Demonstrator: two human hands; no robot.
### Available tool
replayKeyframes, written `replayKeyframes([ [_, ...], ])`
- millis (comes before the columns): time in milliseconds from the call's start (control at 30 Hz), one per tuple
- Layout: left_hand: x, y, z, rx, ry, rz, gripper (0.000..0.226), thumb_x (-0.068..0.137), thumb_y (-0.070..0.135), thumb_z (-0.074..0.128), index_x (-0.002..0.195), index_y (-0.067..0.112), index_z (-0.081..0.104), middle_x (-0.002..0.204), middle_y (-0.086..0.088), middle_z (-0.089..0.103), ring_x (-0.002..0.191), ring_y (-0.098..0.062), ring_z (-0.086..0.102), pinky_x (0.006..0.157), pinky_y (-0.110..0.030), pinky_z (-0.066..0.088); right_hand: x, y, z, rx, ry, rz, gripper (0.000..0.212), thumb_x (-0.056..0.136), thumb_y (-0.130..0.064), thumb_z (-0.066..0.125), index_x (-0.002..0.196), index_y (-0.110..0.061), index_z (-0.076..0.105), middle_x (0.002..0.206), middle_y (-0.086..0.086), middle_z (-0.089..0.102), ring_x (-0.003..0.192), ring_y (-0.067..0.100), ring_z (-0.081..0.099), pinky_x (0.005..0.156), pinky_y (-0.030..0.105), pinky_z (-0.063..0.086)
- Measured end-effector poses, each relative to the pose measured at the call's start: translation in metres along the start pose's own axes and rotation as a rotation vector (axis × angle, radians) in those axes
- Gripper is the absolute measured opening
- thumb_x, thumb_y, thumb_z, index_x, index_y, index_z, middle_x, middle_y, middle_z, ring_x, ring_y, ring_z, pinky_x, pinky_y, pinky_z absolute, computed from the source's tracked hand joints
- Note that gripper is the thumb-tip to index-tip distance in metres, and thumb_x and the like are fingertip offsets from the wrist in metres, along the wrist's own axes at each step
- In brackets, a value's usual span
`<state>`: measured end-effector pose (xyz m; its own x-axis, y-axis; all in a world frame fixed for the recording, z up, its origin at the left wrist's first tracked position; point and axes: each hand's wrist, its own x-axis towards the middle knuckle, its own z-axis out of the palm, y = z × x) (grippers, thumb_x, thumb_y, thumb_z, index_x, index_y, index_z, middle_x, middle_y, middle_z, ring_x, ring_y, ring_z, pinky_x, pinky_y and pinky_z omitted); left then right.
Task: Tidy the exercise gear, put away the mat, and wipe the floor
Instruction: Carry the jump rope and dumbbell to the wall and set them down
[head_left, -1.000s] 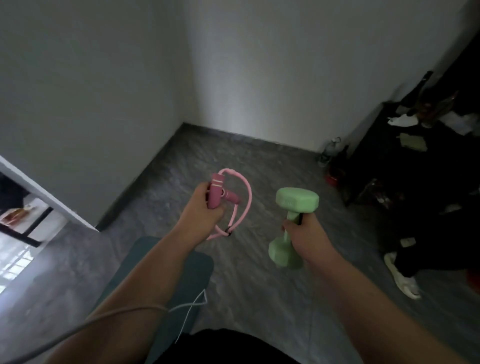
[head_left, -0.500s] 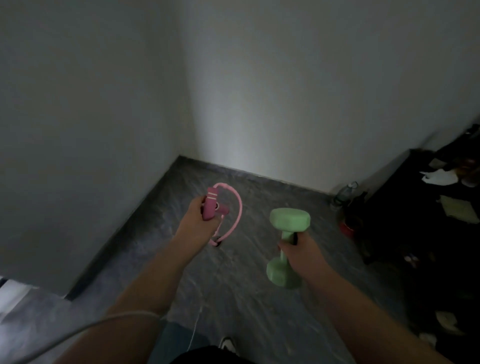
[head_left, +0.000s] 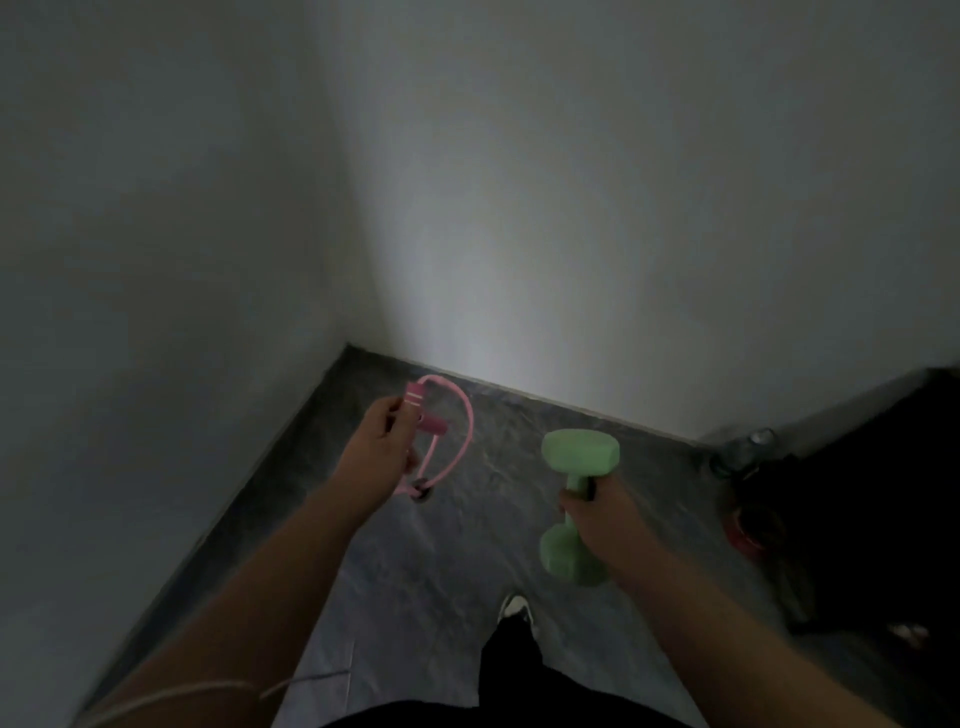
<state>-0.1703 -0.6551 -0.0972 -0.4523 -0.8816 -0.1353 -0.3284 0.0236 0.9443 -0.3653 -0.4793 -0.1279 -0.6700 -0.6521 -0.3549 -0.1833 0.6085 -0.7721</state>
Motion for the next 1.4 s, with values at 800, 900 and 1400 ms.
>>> replayKeyframes([
  [800, 0.532, -0.135, 0.019, -0.082, -0.166, -0.383, 0.019, 0.094, 0.034, 0.062, 0.101, 0.017, 0.067, 0.079, -0.002, 0.062, 0.06, -0.008, 0.059, 0.056, -0.022, 0.052, 0.477, -0.097, 0.194, -0.19, -0.06, 0.152, 0.027, 0.091, -0.004, 0.065, 0.112, 0.011, 0.06, 0.108, 0.031, 0.065, 0.103, 0.042, 0.062, 0.077, 0.023, 0.032],
  [900, 0.582, -0.206, 0.052, -0.167, -0.179, -0.485, 0.03, 0.096, 0.033, 0.06, 0.113, 0.009, 0.068, 0.067, 0.004, 0.053, 0.053, -0.006, 0.052, 0.056, -0.026, 0.045, 0.539, -0.046, 0.244, -0.225, -0.048, 0.188, 0.018, 0.09, -0.005, 0.065, 0.1, 0.01, 0.061, 0.09, 0.031, 0.065, 0.084, 0.045, 0.065, 0.069, 0.03, 0.034],
  [1400, 0.781, -0.66, 0.223, -0.341, 0.292, -0.767, 0.03, 0.099, 0.035, 0.052, 0.102, 0.007, 0.063, 0.075, -0.012, 0.05, 0.064, -0.022, 0.051, 0.058, -0.036, 0.056, 0.861, 0.282, 0.449, -0.193, -0.265, -0.262, 0.043, 0.075, 0.02, 0.065, 0.109, -0.006, 0.069, 0.106, -0.004, 0.061, 0.109, -0.013, 0.058, 0.096, 0.003, 0.037],
])
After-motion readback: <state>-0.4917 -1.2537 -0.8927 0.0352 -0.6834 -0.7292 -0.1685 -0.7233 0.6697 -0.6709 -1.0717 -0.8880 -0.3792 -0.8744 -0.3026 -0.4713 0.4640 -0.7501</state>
